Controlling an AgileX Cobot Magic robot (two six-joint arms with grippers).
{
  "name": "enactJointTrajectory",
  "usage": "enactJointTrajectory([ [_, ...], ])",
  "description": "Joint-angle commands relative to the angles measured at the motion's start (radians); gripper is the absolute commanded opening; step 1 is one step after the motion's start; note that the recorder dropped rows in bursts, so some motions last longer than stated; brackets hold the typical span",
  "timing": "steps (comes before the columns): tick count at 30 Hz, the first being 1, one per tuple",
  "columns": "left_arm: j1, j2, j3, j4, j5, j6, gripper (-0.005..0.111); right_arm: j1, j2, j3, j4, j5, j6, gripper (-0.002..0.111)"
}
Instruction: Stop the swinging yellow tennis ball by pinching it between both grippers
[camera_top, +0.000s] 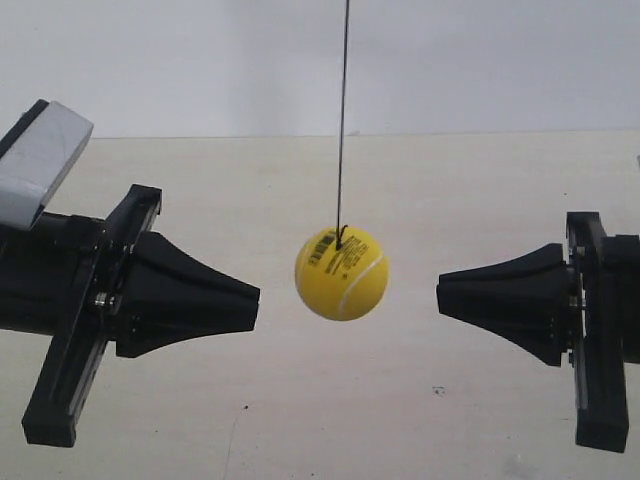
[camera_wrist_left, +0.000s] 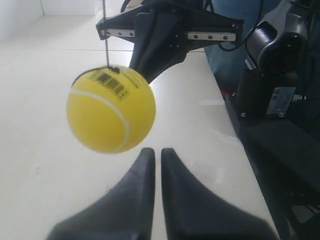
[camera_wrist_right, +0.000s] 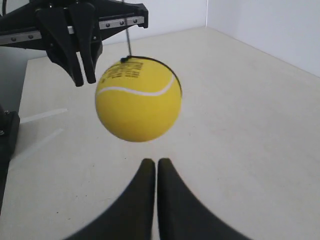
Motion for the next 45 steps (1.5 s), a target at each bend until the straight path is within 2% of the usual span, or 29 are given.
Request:
enactJointTrajectory([
  [1, -0.013, 0.004, -0.005, -0.017, -0.01, 0.014, 0.005, 0.0, 0.001, -0.004, 0.015, -0.011, -0.01, 0.0],
  [13, -0.013, 0.004, -0.005, -0.037, -0.01, 0.014, 0.005, 0.0, 0.001, -0.01, 0.076, -0.011, -0.05, 0.0],
  [25, -0.013, 0.004, -0.005, -0.044, -0.01, 0.018, 0.005, 0.001, 0.001, -0.05, 0.0, -0.011, 0.037, 0.0],
  [27, -0.013, 0.004, -0.005, -0.044, -0.01, 0.018, 0.005, 0.027, 0.002, -0.05, 0.002, -0.011, 0.037, 0.0],
  [29, -0.013, 0.004, -0.005, -0.044, -0.01, 0.018, 0.005, 0.111, 0.026, -0.05, 0.036, -0.011, 0.005, 0.0],
  [33, -0.013, 0.004, -0.005, -0.044, -0.01, 0.018, 0.005, 0.221, 0.081, -0.05, 0.136, 0.106, -0.073, 0.0],
  [45, -0.013, 0.004, -0.005, -0.053, 0.017, 0.032, 0.005, 0.232, 0.112, -0.064, 0.185, 0.107, -0.136, 0.0],
])
